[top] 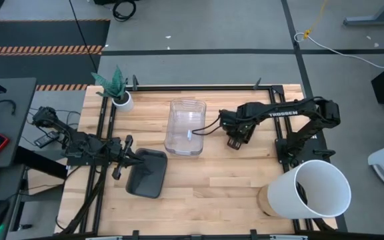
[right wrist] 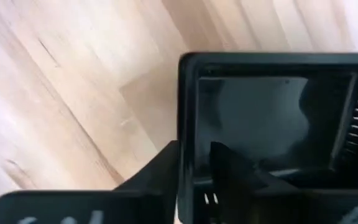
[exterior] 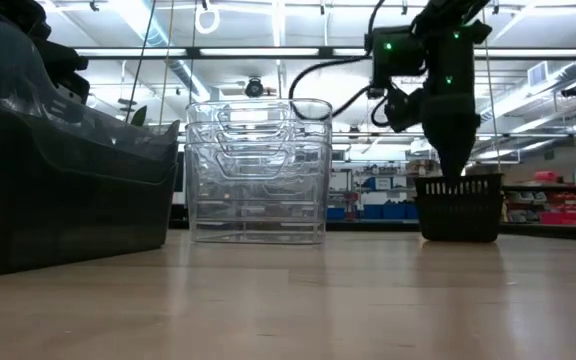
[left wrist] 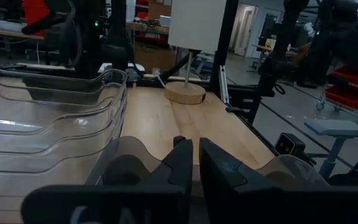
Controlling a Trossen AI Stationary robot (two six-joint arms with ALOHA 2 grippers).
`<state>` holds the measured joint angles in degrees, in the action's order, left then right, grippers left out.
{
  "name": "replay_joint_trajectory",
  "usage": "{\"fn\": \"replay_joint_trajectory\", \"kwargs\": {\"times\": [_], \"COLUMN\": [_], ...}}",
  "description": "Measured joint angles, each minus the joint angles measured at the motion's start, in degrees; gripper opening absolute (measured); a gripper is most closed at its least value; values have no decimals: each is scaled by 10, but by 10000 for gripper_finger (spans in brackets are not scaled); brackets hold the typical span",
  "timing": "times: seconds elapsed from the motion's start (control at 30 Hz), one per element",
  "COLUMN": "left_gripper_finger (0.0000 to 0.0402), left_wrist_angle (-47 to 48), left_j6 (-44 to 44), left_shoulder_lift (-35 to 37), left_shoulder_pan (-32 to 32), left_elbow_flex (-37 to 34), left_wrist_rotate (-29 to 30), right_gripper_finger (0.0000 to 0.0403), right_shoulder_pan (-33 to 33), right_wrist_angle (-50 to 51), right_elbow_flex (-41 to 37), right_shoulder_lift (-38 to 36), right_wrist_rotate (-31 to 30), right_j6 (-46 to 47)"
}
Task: Stack baskets by color
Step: Stack the black basket on the black bin, then return to Home Position
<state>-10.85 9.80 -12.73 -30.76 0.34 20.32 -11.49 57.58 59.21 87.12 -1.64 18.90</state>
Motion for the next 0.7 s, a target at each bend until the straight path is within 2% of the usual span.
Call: {"fn": "replay_joint_trajectory", "kwargs": {"times": [0.3,0.5,0.6,0.7], "left_gripper_finger": [26,35,35,30], "left_wrist_angle": [0,0,0,0], "left_j6": [0,0,0,0], "left_shoulder_lift": [0,0,0,0], "left_shoulder_pan": [0,0,0,0], "left_elbow_flex": [0,0,0,0], "left_wrist_rotate": [0,0,0,0], "right_gripper_finger": [167,181,180,181], "right_shoulder_pan": [3,26,50,63], "right_wrist_angle": [36,31,-20,-84], "right_elbow_flex": [45,45,17,-37], "right_shoulder_lift": [-45,-104,-152,-203], "right_wrist_rotate": [-5,-69,-106,-107], "right_j6": [0,9,8,5]}}
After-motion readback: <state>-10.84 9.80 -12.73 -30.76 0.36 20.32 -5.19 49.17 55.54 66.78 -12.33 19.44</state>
